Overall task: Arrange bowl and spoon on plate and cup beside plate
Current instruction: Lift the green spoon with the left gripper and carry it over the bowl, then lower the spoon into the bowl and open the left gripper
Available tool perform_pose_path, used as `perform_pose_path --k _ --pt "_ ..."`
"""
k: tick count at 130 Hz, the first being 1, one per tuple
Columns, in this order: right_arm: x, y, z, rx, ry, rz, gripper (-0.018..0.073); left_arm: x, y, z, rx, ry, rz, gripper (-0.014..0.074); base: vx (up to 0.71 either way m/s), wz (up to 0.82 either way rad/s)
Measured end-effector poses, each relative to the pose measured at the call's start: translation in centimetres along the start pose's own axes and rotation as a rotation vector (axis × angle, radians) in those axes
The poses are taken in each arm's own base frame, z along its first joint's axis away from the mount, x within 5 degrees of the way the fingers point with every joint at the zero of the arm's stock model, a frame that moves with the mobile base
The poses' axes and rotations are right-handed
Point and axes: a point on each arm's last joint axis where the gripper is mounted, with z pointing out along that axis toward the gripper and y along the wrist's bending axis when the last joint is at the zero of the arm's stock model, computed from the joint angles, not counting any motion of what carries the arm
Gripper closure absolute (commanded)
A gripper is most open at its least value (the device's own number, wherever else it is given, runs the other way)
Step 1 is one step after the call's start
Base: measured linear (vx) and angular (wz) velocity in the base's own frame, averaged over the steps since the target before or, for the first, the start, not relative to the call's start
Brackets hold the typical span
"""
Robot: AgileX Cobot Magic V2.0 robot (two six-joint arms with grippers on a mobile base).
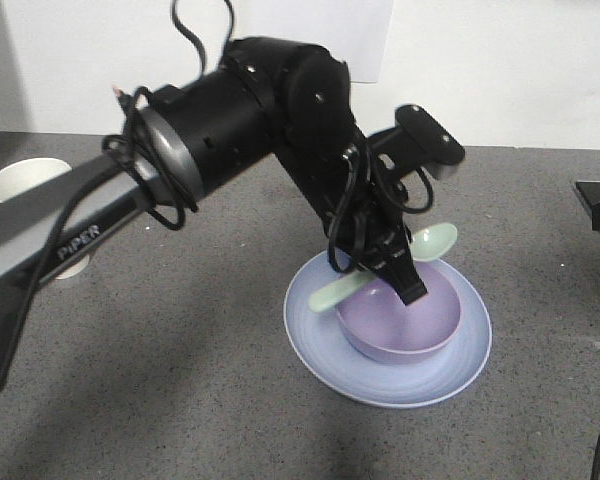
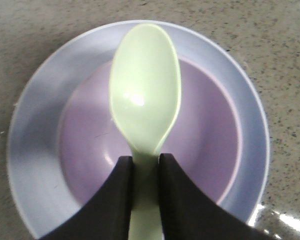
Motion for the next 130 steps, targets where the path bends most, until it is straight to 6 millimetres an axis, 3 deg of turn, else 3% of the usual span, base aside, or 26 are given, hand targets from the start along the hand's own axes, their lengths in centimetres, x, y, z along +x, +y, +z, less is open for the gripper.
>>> perform_pose_path --k 42,83,130 --pt "0.0 0.0 0.0 0.0 0.0 0.0 0.056 0.1 -0.4 2.9 0.009 0.061 -0.016 0.0591 0.0 0.0" --pt "0.0 0.0 0.0 0.0 0.0 0.0 0.056 0.2 -0.2 3.0 -0.021 0.075 -0.031 0.0559 0.0 0.0" --pt "0.0 0.0 0.0 0.0 0.001 0.0 0.056 0.3 -0.1 3.3 -0.019 0.081 -0.039 0.041 0.0 0.0"
